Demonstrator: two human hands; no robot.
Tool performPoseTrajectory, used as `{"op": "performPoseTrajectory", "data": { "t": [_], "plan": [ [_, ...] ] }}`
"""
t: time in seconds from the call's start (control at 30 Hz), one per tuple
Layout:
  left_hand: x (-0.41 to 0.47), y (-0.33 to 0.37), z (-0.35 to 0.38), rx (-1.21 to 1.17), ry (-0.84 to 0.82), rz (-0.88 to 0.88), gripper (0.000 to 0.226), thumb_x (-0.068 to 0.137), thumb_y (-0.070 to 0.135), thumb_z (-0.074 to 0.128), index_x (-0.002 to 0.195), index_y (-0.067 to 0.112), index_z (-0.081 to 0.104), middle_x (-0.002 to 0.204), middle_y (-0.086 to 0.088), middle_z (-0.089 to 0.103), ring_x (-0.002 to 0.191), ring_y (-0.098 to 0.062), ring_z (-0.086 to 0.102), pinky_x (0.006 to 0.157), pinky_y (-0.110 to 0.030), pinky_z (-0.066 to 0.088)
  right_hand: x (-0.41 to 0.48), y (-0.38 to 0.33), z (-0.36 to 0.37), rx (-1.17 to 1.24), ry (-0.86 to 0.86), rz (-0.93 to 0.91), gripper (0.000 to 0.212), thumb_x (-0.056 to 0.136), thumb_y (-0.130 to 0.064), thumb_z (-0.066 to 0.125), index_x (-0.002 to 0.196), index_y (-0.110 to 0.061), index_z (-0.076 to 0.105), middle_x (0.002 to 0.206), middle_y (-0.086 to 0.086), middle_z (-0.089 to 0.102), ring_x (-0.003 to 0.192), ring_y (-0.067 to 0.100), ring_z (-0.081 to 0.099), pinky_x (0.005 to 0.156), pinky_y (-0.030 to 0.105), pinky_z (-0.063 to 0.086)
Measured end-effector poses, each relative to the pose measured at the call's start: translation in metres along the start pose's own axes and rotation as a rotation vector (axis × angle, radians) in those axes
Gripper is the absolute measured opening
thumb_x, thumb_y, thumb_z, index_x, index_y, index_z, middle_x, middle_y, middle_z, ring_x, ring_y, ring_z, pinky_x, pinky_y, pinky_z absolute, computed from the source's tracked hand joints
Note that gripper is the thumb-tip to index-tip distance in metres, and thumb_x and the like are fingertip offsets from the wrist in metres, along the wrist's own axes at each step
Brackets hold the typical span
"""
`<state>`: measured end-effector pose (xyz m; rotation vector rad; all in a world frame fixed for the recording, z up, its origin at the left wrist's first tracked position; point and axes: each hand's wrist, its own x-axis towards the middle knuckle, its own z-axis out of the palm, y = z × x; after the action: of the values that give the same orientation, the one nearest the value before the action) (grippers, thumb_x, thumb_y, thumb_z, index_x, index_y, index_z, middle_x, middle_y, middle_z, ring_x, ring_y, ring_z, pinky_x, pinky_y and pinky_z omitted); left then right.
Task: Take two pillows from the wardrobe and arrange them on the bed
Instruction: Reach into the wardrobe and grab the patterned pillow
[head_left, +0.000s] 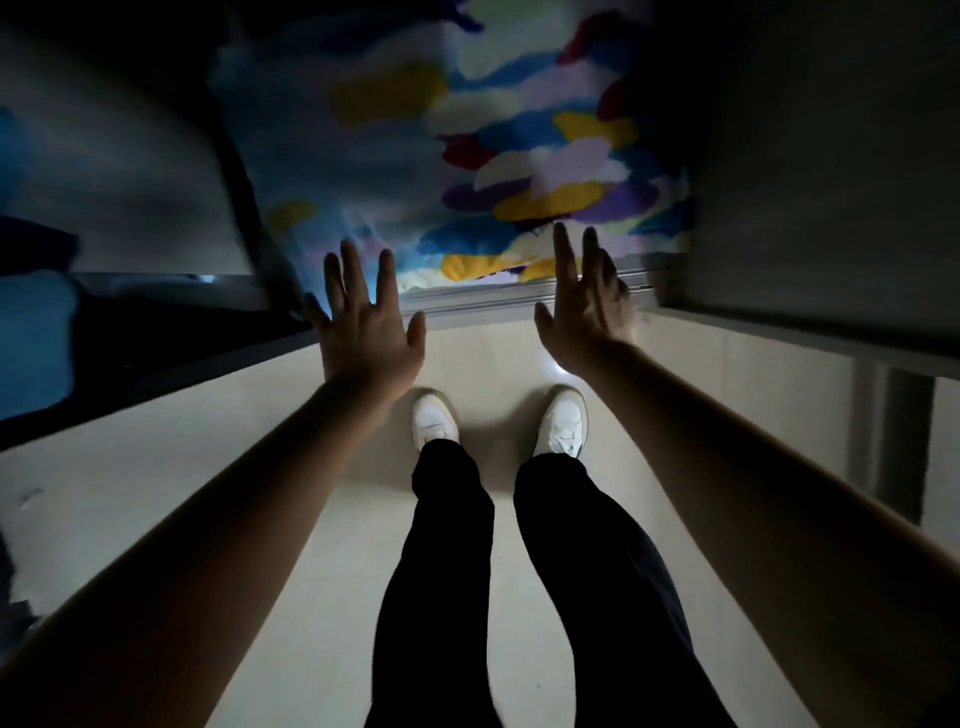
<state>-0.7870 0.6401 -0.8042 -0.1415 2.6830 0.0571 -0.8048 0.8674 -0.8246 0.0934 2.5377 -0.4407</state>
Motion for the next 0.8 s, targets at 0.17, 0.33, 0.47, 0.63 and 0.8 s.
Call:
{"op": "performPoseTrajectory", "data": {
  "t": [0.17, 0.33, 0.47, 0.63, 0.8],
  "plan": [
    [0.073, -0.012, 0.103, 0.045, -0.063, 0.030, 0.087, 0.084, 0.043, 0.063, 0.153, 0.019, 0.017, 0.162, -0.020, 0.005, 0.148, -0.041, 0.009, 0.111, -0.067, 0.019, 0.064, 0.029, 0.102, -0.086, -0.017, -0.039, 0.088, 0.095, -0.029, 0.057, 0.159, -0.019, -0.003, 0.166, 0.018, -0.003, 0.151, 0.040, 0.009, 0.119, 0.050, 0.021],
    [0.117, -0.007, 0.187, 0.053, -0.054, 0.031, 0.107, 0.072, 0.054, 0.072, 0.154, 0.024, 0.010, 0.161, -0.023, 0.003, 0.147, -0.043, 0.008, 0.111, -0.070, 0.016, 0.125, 0.050, 0.163, -0.235, 0.112, -0.131, 0.085, 0.094, -0.031, 0.058, 0.159, -0.020, 0.005, 0.166, 0.019, -0.001, 0.150, 0.048, -0.001, 0.121, 0.062, 0.010],
    [0.133, -0.001, 0.212, 0.054, 0.080, 0.042, 0.097, 0.078, 0.047, 0.069, 0.153, 0.028, 0.011, 0.162, -0.020, 0.004, 0.147, -0.045, 0.005, 0.110, -0.072, 0.011, 0.150, 0.059, 0.184, -0.310, 0.193, -0.182, 0.076, 0.096, -0.027, 0.054, 0.159, -0.022, 0.012, 0.166, 0.017, 0.005, 0.148, 0.052, 0.001, 0.119, 0.066, 0.010],
    [0.139, -0.002, 0.179, -0.004, 0.074, 0.019, 0.046, 0.099, 0.017, 0.040, 0.143, 0.028, 0.040, 0.161, -0.001, 0.024, 0.146, -0.036, 0.020, 0.112, -0.056, 0.026, 0.136, 0.046, 0.169, -0.264, 0.145, -0.171, 0.084, 0.093, -0.034, 0.060, 0.159, -0.021, 0.010, 0.166, 0.015, 0.003, 0.149, 0.049, 0.000, 0.120, 0.063, 0.009],
    [0.131, -0.020, 0.090, -0.213, 0.244, 0.078, 0.026, 0.079, 0.004, 0.052, 0.099, 0.010, 0.067, 0.110, -0.020, 0.065, 0.106, -0.042, 0.055, 0.082, -0.047, 0.045, 0.129, 0.011, 0.108, -0.326, 0.168, -0.195, 0.090, 0.092, -0.048, 0.059, 0.159, -0.019, 0.006, 0.166, 0.018, 0.000, 0.150, 0.049, 0.000, 0.120, 0.064, 0.005]
  ]
}}
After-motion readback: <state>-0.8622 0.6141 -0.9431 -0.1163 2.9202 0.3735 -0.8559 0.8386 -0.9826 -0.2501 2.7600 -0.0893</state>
